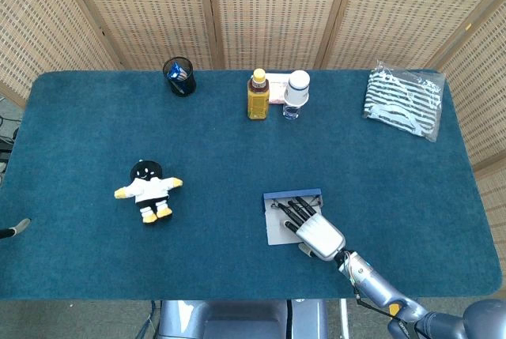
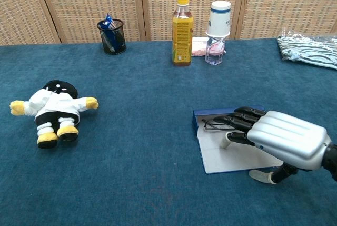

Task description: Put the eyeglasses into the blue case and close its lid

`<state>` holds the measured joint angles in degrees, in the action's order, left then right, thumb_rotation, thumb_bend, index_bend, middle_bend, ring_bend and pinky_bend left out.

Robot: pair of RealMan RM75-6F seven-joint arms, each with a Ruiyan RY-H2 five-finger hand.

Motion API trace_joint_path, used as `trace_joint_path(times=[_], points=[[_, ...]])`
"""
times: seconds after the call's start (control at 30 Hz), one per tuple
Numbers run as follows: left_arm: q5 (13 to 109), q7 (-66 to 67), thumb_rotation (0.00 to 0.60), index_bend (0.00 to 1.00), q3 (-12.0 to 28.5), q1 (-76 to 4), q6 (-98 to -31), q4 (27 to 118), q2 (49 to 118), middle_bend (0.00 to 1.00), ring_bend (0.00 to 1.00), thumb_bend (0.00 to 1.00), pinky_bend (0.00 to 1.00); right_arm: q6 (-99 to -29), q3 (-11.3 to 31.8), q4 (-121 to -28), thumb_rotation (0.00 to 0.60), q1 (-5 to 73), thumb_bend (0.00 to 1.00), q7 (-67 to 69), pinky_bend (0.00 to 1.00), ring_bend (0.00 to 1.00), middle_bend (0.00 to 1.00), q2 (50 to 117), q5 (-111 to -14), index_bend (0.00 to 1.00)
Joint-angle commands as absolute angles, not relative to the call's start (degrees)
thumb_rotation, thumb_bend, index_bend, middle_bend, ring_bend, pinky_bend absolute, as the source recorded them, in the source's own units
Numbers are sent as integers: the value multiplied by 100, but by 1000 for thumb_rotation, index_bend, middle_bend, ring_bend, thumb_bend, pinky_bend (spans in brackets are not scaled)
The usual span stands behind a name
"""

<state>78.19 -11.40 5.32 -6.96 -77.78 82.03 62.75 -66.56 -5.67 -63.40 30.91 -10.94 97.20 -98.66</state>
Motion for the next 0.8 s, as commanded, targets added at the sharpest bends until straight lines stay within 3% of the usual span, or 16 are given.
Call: trace_joint_path(times=[0.03, 0.13, 0.8], points=[[7820, -1140, 600, 0, 531, -692, -7784, 8202, 6275, 0, 0, 0, 0, -6682, -545, -6293, 600, 3083, 527, -1098, 33, 0, 0, 9758, -9864, 333], [7820, -1146, 600, 0, 530, -692, -7780, 8199, 6274, 0, 0, 0, 0, -6769, -462, -6218, 600, 3068, 569, -1071, 33, 0, 0, 9821, -9833, 356], [7800, -1138, 600, 0, 535, -705, -7746, 8187, 6279, 0, 0, 0, 0, -6813, 12, -6026, 600, 3222, 569, -836, 33, 0, 0, 9962, -9531, 356]])
